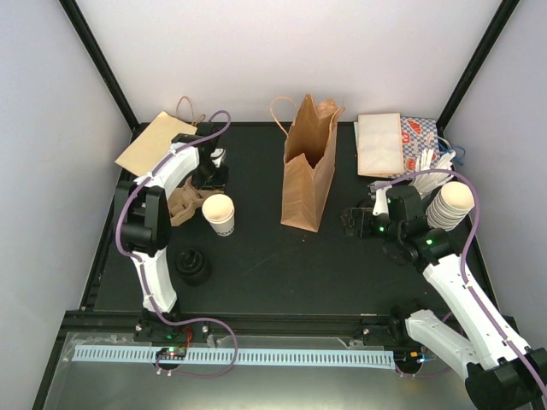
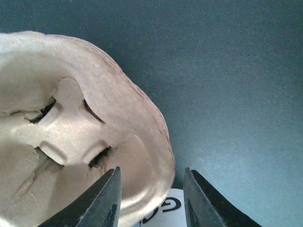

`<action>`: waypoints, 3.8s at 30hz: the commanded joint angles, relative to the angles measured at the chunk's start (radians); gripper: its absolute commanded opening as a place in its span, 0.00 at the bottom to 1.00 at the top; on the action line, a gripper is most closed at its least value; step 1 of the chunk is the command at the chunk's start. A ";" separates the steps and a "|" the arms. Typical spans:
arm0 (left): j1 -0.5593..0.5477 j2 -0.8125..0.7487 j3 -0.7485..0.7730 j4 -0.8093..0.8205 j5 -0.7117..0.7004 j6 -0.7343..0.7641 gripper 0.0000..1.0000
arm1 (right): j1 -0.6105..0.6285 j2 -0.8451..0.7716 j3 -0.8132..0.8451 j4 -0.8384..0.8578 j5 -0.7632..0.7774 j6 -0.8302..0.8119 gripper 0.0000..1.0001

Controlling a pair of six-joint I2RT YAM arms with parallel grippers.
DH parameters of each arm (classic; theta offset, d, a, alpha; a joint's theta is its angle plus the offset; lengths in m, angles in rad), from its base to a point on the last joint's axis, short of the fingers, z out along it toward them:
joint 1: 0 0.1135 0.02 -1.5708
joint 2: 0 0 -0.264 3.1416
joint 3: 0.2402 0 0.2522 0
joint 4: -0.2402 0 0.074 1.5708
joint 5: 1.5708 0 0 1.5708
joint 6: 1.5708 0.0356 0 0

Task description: Pack the takeout coffee

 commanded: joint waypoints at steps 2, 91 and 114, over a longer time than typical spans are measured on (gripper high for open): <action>-0.008 0.042 0.061 -0.028 -0.051 0.002 0.34 | 0.004 -0.007 0.006 0.005 0.000 0.000 1.00; -0.935 -0.355 -0.125 -0.028 -0.268 -0.377 0.11 | 0.004 -0.059 -0.010 -0.028 -0.017 0.084 1.00; -0.799 -0.792 -0.330 0.207 -0.187 -0.368 0.89 | 0.238 0.152 0.030 -0.084 0.027 0.159 0.93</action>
